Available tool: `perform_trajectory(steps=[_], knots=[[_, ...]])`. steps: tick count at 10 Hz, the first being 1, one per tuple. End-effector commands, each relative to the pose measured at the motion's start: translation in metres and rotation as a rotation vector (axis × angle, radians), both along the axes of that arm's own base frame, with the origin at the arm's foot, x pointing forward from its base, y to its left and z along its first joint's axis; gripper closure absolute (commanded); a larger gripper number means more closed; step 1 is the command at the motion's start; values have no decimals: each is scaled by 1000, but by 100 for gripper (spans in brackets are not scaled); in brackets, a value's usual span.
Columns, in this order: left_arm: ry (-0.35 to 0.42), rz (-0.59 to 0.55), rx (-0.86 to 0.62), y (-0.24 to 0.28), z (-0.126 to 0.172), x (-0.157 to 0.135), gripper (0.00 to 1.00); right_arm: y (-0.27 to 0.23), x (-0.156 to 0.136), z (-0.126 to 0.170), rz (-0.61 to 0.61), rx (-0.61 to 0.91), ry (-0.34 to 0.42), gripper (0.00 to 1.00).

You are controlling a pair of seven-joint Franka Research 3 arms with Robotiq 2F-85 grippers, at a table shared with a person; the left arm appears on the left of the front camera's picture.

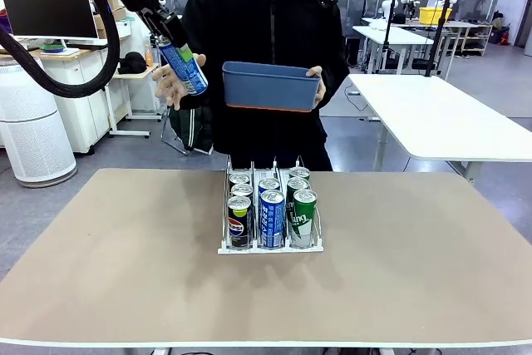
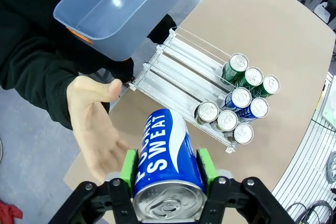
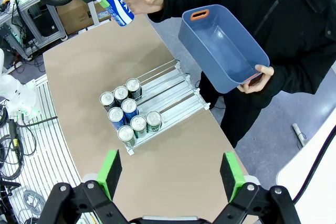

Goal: Fill the beverage cans into the dispenser.
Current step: Place the picked Ionic drink in the line of the Automatic Can Dispenser with the same cans.

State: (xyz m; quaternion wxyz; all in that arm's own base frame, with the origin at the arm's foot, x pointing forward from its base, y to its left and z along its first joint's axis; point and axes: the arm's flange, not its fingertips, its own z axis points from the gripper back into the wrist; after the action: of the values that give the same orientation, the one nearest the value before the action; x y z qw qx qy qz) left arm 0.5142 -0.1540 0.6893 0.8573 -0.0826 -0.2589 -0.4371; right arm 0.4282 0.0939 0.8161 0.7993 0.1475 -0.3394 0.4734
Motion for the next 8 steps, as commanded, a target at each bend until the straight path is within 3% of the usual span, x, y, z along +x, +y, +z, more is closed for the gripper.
perform_trajectory(steps=[1,6,7,8], knots=[[-6,-7,2,1,2,-1,100,0,0,0,-4,11,5,0],[-6,-7,2,1,2,-1,100,0,0,0,-4,11,5,0],[3,-3,1,-1,-1,0,43,0,0,0,-4,11,5,0],[3,78,-18,-19,-1,-6,43,0,0,0,-4,11,5,0]])
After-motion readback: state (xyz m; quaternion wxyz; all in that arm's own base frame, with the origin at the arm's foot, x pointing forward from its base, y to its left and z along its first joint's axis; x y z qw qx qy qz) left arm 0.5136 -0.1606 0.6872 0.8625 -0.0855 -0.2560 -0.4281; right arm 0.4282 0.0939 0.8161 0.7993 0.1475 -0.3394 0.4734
